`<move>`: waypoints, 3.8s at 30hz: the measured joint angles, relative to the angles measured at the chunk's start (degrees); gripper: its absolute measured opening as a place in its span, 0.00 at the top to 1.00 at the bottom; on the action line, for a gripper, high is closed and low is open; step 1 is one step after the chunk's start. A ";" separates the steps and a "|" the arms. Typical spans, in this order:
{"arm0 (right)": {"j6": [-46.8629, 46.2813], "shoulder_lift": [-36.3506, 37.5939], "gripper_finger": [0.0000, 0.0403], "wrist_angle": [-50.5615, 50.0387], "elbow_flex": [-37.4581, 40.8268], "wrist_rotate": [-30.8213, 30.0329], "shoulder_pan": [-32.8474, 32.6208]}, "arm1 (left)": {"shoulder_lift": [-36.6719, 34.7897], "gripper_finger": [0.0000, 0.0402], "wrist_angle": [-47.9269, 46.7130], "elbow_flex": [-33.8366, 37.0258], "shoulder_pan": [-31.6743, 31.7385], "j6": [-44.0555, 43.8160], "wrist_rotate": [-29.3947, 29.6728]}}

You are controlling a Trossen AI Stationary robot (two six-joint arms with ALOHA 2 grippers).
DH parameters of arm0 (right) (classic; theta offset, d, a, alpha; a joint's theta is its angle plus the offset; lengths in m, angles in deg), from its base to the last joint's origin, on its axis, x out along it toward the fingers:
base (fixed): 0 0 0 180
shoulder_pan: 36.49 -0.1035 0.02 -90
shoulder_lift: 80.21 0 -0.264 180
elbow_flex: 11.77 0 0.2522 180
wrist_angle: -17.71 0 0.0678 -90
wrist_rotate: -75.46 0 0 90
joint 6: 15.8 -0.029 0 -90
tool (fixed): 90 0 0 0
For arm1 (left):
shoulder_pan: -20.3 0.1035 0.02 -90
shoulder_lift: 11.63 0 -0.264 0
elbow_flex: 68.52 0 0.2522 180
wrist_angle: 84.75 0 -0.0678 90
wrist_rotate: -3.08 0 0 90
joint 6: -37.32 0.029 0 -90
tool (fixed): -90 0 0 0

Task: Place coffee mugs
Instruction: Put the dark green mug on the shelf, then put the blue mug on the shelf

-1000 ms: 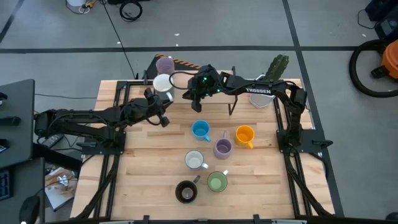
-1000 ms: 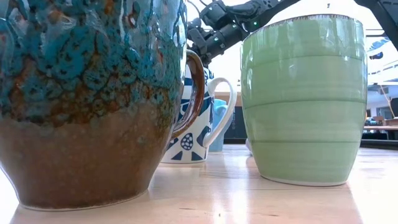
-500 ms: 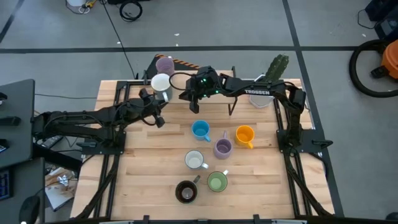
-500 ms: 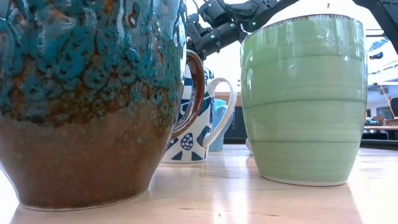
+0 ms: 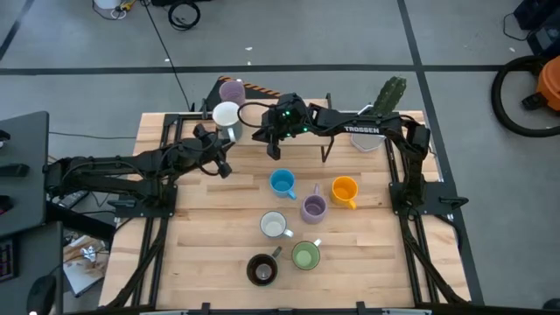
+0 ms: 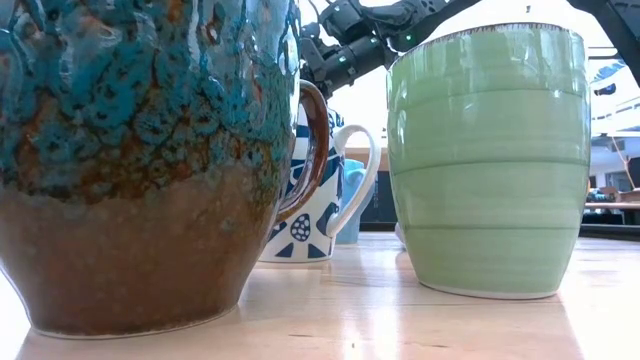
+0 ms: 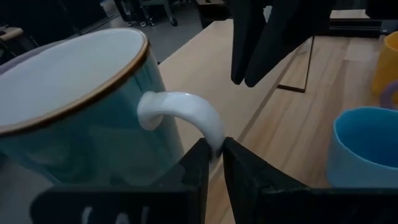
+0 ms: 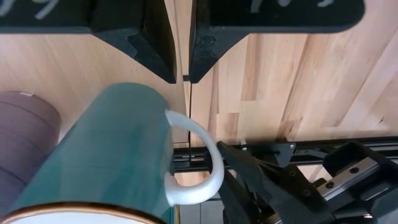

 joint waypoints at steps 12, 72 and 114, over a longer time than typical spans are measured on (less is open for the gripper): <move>0.00 0.00 0.88 -0.09 0.00 -0.02 0.00 | 0.02 0.75 -0.55 0.02 0.00 -2.71 2.19; 6.11 5.86 0.88 -17.29 -0.02 -4.76 -8.87 | -14.58 0.68 2.93 10.74 -20.35 9.01 4.55; -10.60 5.16 0.72 -24.62 -1.66 -25.14 -25.77 | -26.10 0.68 11.76 24.96 -20.35 -1.69 -9.64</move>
